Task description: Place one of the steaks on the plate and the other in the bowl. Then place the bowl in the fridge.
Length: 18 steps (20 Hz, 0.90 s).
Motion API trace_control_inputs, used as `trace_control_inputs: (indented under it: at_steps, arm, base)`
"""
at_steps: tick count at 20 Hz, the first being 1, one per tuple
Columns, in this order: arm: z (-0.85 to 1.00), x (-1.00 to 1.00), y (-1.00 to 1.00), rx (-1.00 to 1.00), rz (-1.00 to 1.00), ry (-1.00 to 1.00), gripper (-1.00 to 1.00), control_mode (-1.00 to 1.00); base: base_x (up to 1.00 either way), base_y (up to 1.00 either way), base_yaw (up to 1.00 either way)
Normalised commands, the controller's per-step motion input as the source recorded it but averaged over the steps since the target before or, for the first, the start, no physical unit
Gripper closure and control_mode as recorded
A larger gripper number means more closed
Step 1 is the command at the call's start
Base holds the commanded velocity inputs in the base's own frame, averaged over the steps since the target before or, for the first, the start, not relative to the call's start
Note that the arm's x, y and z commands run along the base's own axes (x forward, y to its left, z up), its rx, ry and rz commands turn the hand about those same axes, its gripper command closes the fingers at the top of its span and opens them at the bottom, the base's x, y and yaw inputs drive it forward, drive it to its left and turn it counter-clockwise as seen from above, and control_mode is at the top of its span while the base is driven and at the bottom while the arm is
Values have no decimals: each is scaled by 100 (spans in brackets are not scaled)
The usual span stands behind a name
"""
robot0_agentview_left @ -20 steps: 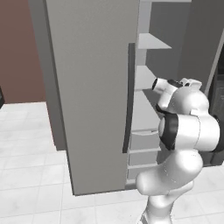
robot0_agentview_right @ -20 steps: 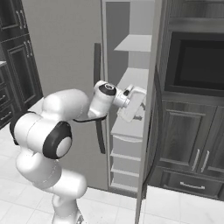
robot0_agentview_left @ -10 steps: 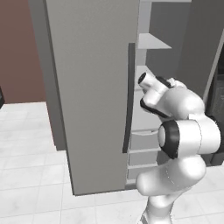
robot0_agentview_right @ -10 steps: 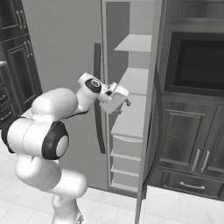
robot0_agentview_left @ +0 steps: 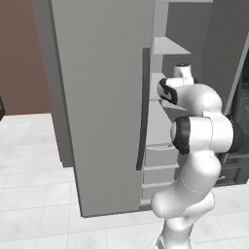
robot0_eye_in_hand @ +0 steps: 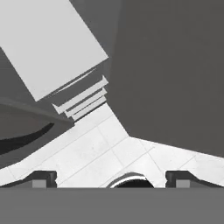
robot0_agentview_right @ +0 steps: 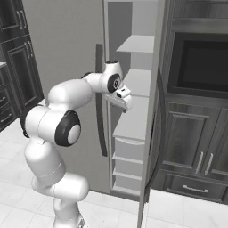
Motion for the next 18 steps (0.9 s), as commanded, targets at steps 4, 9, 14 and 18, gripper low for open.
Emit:
trace_control_inputs:
  at_steps: [4,9,14,18]
  arm:
    - [2,-16,81,46,9,-15,-100,-100]
    - [11,-29,53,-6,22,-10,-100,-100]
    - [1,-9,49,-34,24,-5,-100,-100]
    - [0,-1,39,-14,24,-44,-100,-100]
  base:
    - [0,0,0]
    - [0,0,0]
    - [0,0,0]
    - [0,0,0]
